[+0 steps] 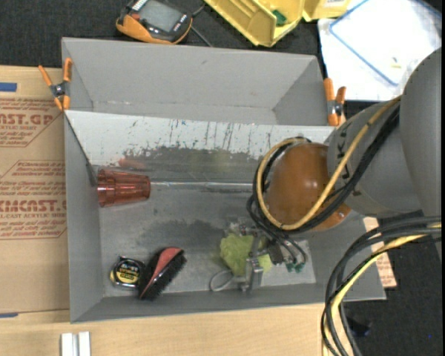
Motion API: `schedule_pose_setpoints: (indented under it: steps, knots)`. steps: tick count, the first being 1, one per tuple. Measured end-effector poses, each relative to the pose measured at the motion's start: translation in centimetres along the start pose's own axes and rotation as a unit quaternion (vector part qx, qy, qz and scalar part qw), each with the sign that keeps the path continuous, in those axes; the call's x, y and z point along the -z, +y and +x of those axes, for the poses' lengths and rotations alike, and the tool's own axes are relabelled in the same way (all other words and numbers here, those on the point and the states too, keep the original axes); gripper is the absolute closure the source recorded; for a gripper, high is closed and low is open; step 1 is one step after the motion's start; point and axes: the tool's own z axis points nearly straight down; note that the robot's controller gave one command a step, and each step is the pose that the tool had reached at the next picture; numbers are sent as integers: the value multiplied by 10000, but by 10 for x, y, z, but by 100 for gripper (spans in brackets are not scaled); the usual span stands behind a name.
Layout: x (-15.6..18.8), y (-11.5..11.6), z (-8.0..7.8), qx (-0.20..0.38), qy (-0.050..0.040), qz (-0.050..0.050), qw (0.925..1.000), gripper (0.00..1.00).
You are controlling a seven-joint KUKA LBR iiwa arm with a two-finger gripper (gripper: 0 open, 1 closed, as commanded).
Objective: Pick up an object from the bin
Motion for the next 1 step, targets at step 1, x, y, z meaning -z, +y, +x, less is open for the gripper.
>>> schedule_pose_setpoints:
  steps: [1]
  knots:
    - [-1, 6, 4, -1732, 44, -5, 9849, 100]
